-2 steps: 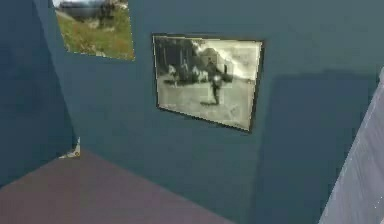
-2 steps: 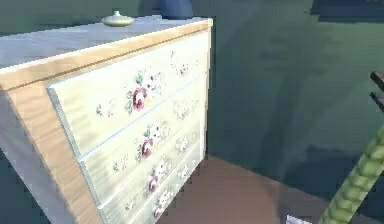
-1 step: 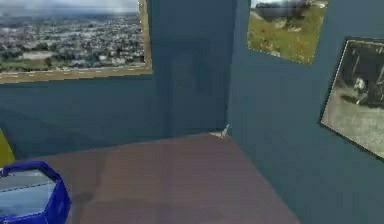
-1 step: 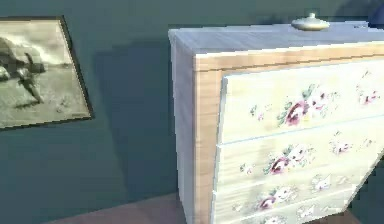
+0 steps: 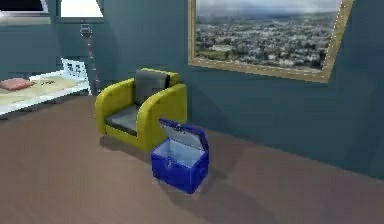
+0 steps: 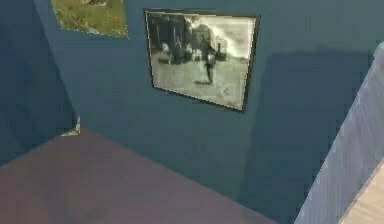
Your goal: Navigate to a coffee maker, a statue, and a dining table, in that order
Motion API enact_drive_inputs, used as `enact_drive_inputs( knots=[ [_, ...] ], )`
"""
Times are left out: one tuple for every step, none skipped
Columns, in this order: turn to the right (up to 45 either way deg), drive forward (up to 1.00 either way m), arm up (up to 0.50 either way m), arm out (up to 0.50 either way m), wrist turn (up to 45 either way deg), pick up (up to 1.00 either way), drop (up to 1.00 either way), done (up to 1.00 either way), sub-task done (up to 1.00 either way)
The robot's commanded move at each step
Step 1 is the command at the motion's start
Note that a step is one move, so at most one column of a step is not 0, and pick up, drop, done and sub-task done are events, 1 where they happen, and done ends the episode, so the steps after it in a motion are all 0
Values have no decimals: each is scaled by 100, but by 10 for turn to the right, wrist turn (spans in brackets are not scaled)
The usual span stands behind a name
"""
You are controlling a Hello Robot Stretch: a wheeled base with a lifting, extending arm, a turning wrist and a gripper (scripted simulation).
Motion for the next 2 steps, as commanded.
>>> enact_drive_inputs(
  knots=[
    [-450,0,0,0,0,0,0,0,0],
    [-120,0,0,0,0,0,0,0,0]
  ],
)
